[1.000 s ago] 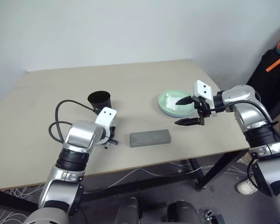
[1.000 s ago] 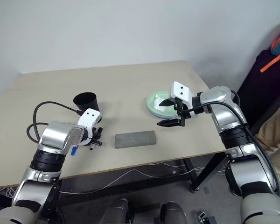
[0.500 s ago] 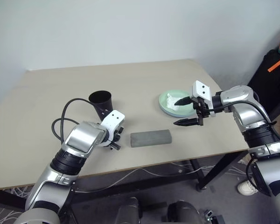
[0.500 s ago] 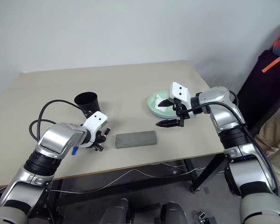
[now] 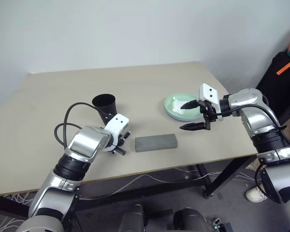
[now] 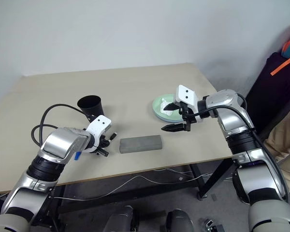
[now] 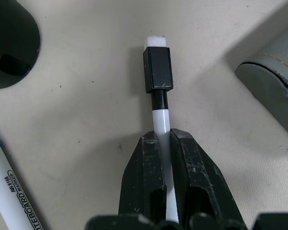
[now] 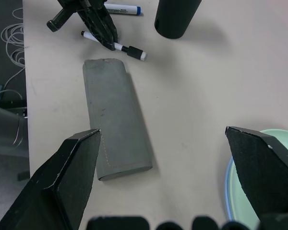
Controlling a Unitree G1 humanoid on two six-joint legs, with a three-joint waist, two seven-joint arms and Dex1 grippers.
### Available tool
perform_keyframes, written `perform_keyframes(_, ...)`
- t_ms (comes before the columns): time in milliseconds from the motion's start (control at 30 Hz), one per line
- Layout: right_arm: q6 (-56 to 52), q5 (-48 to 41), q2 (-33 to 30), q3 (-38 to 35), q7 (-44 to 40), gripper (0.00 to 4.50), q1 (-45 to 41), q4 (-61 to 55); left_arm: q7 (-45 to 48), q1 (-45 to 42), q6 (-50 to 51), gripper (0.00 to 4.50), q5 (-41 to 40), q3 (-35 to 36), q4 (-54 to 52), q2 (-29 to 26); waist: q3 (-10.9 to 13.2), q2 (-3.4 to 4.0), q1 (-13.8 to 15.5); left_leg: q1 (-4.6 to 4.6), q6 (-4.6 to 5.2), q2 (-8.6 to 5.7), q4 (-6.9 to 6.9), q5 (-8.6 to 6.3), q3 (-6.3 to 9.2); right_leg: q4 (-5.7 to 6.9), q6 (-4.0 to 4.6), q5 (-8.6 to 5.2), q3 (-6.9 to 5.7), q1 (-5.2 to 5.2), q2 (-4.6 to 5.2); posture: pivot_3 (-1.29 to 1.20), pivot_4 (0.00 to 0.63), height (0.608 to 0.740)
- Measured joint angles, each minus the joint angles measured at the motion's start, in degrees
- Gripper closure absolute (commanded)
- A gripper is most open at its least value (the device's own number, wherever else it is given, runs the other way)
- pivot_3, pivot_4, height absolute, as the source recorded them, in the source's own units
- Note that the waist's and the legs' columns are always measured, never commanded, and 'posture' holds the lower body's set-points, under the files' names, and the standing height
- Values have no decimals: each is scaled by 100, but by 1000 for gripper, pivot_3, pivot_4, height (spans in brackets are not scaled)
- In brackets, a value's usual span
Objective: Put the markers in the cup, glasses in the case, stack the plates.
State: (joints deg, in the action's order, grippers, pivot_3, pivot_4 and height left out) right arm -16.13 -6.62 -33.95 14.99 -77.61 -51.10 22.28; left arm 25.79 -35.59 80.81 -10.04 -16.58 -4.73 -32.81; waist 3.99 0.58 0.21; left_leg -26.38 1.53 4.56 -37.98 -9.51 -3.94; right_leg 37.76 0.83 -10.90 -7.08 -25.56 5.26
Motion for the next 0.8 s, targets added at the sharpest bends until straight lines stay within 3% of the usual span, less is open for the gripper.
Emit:
perform_keyframes(200, 12, 1, -4, 0, -4, 0, 0, 1, -322, -84, -651, 4477, 114, 270, 479, 223, 2, -1, 3, -11, 0, 1, 4, 0, 7, -6, 0, 1, -11, -8, 1, 0, 0, 696)
perform_keyframes(600, 15, 2, -3, 1, -6, 0, -1, 2, 66, -293, -3763, 4477, 26, 995, 346, 555, 2, -2, 4, -13, 0, -3, -2, 0, -14, -6, -6, 10, -9, -13, 19, 0, 0, 696)
perform_keyframes(800, 13, 2, 15, 7, -6, 0, -16, 14, -594, -855, -5375, 4477, 166, 1640, 1132, 912, 2, -4, 1, -21, -4, -5, 8, -2, -19, -6, -17, 15, -4, -20, 10, 0, 0, 696)
